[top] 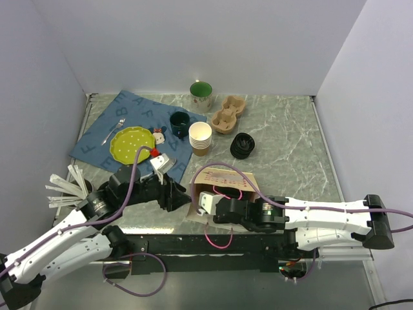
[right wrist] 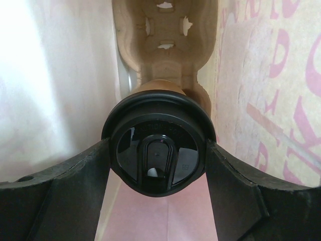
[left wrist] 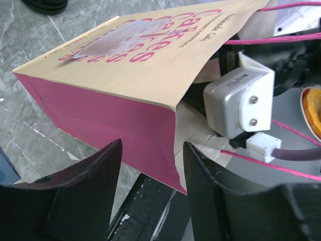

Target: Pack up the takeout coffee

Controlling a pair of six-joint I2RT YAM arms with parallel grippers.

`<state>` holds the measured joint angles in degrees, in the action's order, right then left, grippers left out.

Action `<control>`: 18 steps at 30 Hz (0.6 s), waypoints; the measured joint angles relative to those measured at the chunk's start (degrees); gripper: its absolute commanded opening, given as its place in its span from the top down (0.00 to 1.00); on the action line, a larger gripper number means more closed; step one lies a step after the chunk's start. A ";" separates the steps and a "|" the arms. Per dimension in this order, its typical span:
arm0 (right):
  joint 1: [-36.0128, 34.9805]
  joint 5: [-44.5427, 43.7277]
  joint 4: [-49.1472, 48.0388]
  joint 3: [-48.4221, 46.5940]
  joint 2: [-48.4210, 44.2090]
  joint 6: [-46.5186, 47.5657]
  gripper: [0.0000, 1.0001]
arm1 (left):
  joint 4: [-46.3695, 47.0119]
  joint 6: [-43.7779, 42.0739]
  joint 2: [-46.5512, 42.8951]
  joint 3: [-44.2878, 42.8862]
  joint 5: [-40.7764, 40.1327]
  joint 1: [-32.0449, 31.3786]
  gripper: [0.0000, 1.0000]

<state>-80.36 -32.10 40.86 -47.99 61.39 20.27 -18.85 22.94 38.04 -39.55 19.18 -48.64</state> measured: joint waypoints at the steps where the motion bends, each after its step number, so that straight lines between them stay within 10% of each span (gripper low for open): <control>1: 0.00 -0.02 -0.20 0.09 0.02 -0.20 0.54 | 0.00 0.35 -0.31 0.00 -0.07 0.00 0.42; 4: 0.00 -0.66 -0.98 0.46 0.50 -0.96 0.54 | 0.00 0.81 -0.28 0.00 -0.26 0.00 0.46; 11: 0.00 -2.23 -2.34 1.33 0.90 -1.11 0.54 | 0.13 1.97 2.82 0.00 -0.68 0.00 0.89; 18: 0.00 -3.30 -1.88 1.51 -1.29 -0.48 0.54 | 0.81 1.53 2.54 0.00 -1.51 0.00 0.99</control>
<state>-80.36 -35.40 38.98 -46.48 60.10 19.79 -18.04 24.47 40.58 -39.55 17.67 -48.64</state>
